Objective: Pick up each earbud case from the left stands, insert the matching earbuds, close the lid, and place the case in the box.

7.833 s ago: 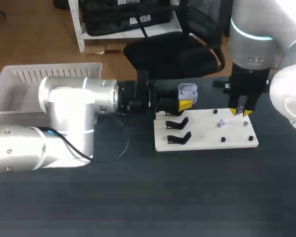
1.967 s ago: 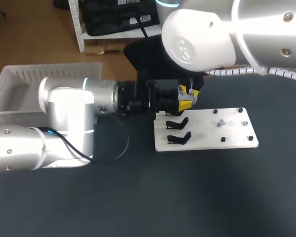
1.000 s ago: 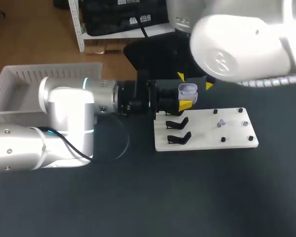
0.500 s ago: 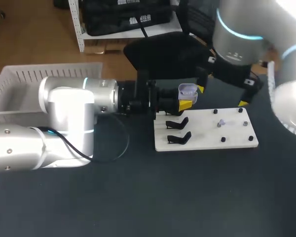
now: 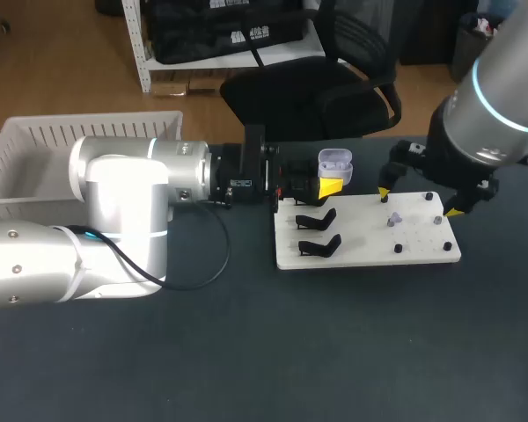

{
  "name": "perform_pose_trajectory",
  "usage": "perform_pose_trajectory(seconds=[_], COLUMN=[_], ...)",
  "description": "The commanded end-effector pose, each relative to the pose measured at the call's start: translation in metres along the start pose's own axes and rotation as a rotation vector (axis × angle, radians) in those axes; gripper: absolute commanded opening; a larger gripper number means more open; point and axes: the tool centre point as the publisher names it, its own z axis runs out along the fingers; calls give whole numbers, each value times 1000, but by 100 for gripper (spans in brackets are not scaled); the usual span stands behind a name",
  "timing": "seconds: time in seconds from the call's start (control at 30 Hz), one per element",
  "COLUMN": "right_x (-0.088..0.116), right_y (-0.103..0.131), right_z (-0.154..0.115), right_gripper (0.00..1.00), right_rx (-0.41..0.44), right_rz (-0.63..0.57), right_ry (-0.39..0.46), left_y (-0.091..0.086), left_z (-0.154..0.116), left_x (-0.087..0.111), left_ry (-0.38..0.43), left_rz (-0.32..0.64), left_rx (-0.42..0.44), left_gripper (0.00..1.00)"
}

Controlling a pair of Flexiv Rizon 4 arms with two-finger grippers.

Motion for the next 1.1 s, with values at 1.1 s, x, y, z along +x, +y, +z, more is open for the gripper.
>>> perform_pose_trajectory(seconds=[1.1], right_x=[-16], right_y=[-24], right_z=[81], right_gripper=[100], right_rx=[-133], right_rz=[-83], right_ry=[127], left_y=[-1], left_z=[1], left_x=[1], left_ry=[-3], left_rz=[3], left_rx=[-7], left_gripper=[0])
